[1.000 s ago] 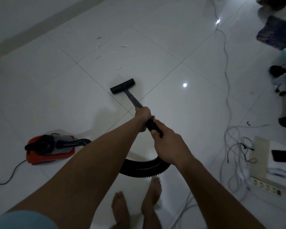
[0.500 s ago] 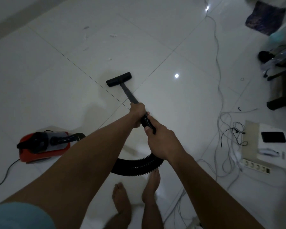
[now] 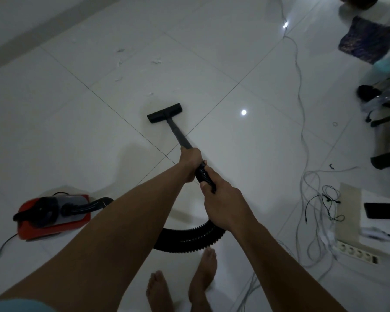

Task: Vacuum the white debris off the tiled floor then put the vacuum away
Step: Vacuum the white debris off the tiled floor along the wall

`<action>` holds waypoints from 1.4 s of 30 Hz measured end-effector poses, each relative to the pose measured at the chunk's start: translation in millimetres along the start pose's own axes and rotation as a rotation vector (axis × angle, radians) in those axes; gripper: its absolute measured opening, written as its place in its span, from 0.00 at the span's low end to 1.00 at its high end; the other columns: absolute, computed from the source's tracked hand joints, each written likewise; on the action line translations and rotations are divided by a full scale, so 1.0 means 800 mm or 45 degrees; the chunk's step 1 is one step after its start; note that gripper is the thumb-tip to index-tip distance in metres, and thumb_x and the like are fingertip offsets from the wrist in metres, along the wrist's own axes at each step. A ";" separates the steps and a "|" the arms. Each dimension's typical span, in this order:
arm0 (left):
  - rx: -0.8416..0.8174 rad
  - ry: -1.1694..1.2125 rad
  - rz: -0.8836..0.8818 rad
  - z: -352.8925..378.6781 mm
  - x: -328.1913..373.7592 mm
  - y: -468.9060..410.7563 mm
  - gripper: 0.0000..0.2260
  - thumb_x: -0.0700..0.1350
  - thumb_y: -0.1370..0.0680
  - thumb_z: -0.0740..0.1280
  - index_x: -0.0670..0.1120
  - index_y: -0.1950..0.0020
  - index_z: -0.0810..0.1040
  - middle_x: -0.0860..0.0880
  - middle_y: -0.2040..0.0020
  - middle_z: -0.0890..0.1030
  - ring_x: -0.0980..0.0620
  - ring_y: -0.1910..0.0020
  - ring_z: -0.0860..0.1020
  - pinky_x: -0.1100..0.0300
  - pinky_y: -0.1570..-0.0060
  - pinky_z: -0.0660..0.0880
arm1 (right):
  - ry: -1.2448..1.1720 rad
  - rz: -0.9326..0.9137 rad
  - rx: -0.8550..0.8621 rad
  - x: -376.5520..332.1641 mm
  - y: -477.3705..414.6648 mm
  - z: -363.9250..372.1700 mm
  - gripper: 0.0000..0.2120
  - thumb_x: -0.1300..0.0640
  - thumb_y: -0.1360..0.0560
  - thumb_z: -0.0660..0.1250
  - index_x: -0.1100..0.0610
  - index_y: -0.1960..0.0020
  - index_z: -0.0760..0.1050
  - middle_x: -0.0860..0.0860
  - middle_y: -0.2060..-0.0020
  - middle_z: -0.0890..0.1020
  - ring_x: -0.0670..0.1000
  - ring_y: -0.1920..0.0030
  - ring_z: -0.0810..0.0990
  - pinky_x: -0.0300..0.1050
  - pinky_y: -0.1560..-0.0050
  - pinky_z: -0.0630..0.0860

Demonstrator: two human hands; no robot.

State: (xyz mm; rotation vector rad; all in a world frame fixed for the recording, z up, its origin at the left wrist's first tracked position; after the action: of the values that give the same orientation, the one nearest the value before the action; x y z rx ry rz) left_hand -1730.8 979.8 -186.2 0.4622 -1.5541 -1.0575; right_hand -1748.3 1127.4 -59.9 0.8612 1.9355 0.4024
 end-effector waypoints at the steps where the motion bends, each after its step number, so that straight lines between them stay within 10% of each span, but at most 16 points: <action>1: 0.012 0.011 -0.001 0.004 0.006 -0.005 0.25 0.37 0.18 0.54 0.47 0.21 0.56 0.44 0.62 0.74 0.52 0.71 0.73 0.61 0.74 0.74 | 0.013 -0.004 -0.011 -0.001 -0.009 -0.006 0.25 0.47 0.14 0.53 0.36 0.20 0.51 0.50 0.36 0.80 0.44 0.56 0.74 0.40 0.49 0.70; 7: 0.094 0.069 0.004 0.024 0.044 -0.041 0.25 0.37 0.18 0.54 0.47 0.20 0.56 0.44 0.60 0.74 0.52 0.70 0.74 0.60 0.72 0.75 | 0.050 -0.038 -0.059 -0.008 -0.066 -0.042 0.25 0.47 0.15 0.53 0.34 0.20 0.51 0.50 0.38 0.80 0.43 0.58 0.76 0.42 0.51 0.72; 13: 0.144 0.144 0.034 0.037 0.095 -0.087 0.26 0.37 0.18 0.55 0.47 0.20 0.56 0.44 0.61 0.73 0.52 0.70 0.74 0.59 0.72 0.75 | 0.037 -0.106 -0.078 -0.024 -0.133 -0.071 0.25 0.47 0.14 0.53 0.35 0.20 0.51 0.50 0.30 0.75 0.51 0.39 0.78 0.42 0.43 0.71; 20: 0.180 0.163 0.053 0.030 0.154 -0.136 0.26 0.37 0.18 0.53 0.47 0.20 0.55 0.45 0.62 0.74 0.51 0.71 0.74 0.62 0.75 0.75 | 0.101 -0.141 -0.137 -0.059 -0.208 -0.085 0.25 0.47 0.15 0.53 0.34 0.20 0.51 0.50 0.35 0.78 0.44 0.55 0.77 0.40 0.55 0.72; 42: 0.235 0.234 0.059 -0.027 0.367 -0.290 0.25 0.38 0.18 0.53 0.47 0.21 0.56 0.44 0.61 0.74 0.51 0.72 0.73 0.64 0.78 0.74 | 0.169 -0.224 -0.187 -0.227 -0.428 -0.114 0.24 0.46 0.15 0.52 0.35 0.20 0.51 0.50 0.35 0.79 0.50 0.45 0.79 0.46 0.41 0.75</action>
State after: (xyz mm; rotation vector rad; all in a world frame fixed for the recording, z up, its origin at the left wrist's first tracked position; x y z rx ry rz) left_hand -1851.2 625.3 -208.7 0.6293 -1.4962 -0.8161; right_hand -1909.3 765.6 -102.7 0.5763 2.0560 0.4996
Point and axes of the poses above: each hand's wrist, its own y-axis away from the middle knuckle, its own z-axis out of the palm, x = y × z, the point moved 3 cm from there along -y, towards the middle knuckle
